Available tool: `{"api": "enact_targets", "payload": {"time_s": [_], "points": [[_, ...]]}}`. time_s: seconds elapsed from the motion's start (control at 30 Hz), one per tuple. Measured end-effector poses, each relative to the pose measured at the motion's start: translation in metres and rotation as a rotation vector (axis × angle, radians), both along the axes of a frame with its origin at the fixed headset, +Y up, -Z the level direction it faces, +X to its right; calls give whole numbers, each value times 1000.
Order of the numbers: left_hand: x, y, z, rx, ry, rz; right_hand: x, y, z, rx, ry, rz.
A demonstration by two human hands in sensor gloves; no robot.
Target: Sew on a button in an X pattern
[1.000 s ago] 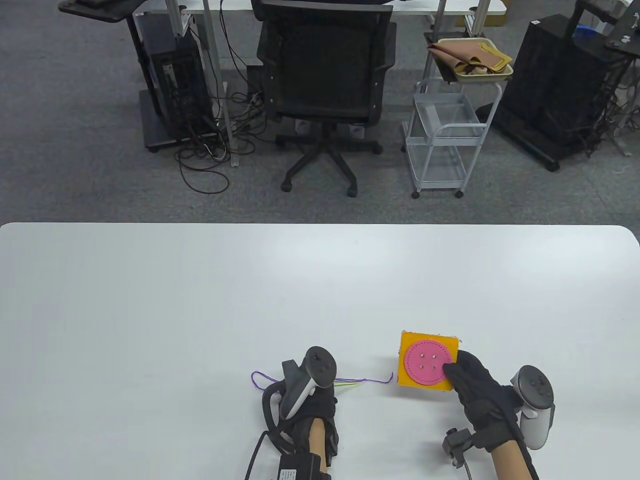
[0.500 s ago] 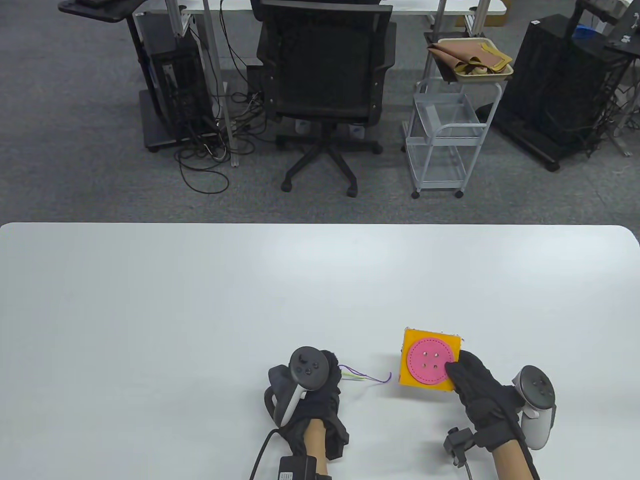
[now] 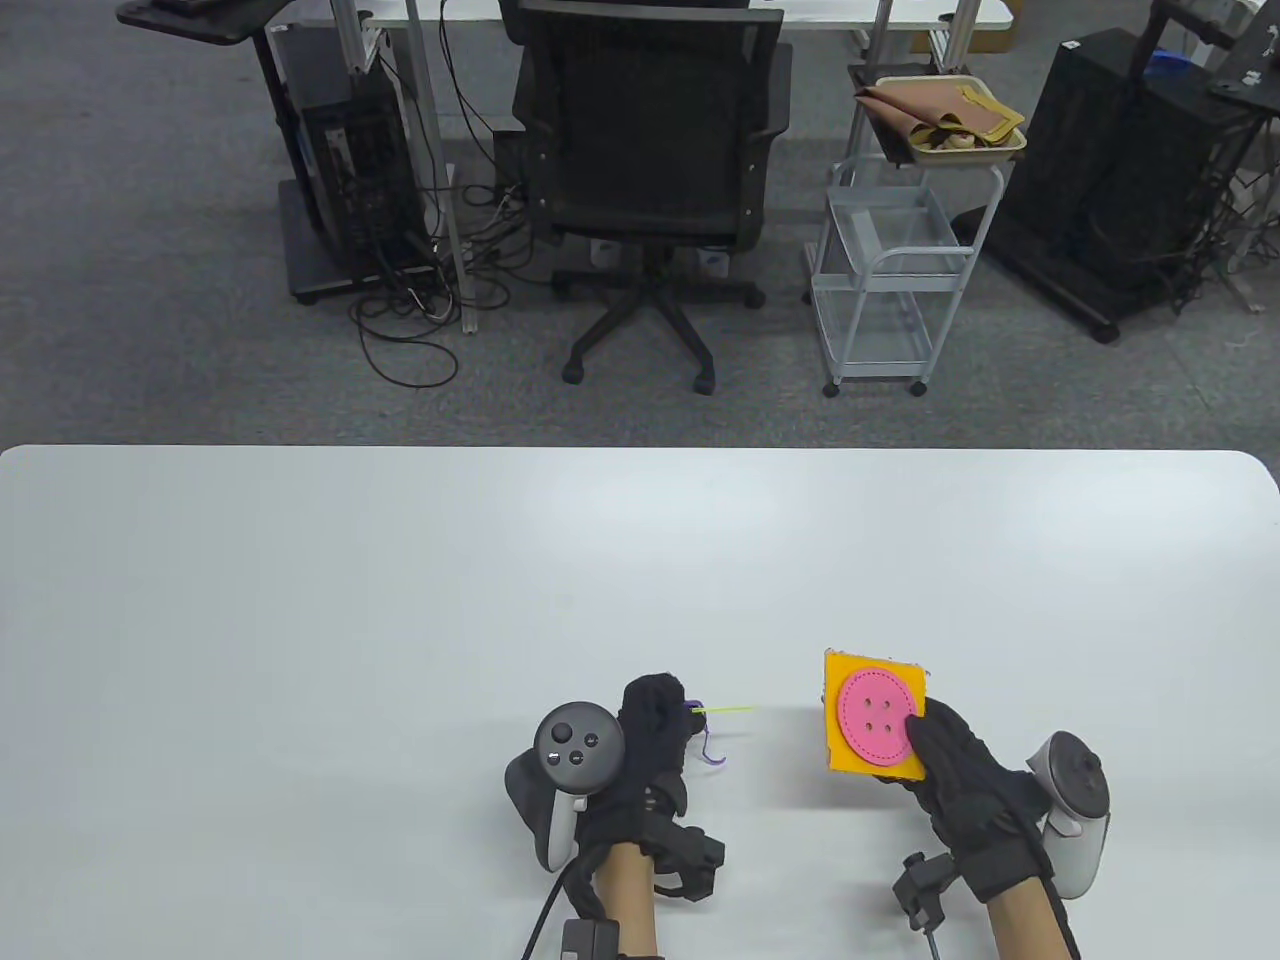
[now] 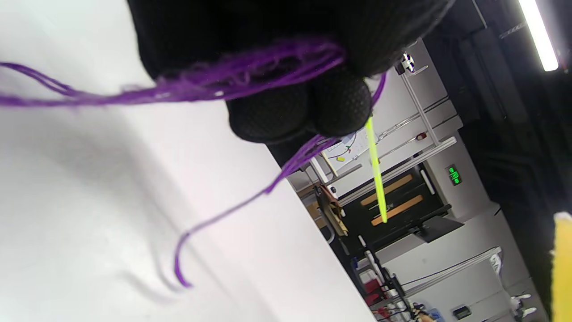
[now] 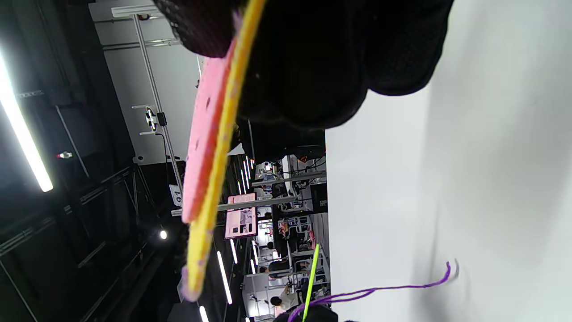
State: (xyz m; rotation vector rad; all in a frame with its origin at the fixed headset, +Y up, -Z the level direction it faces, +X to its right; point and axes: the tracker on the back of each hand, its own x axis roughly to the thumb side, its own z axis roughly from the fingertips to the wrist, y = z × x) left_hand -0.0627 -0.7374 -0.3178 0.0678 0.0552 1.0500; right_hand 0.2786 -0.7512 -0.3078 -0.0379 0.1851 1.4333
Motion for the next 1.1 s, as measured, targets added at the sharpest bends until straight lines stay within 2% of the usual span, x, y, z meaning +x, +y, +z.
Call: {"api": "enact_targets", "payload": {"time_s": [0.2, 0.43, 0.63, 1.1], "points": [[7, 3, 1, 9, -36, 121, -4, -2, 1, -41, 30, -176], [23, 8, 3, 23, -91, 185, -8, -7, 0, -95, 77, -376], [42, 13, 4, 11, -190, 283, -15, -11, 0, -146, 148, -574], [74, 16, 10, 29, -232, 234, -31, -14, 2, -200, 301, -806]]}}
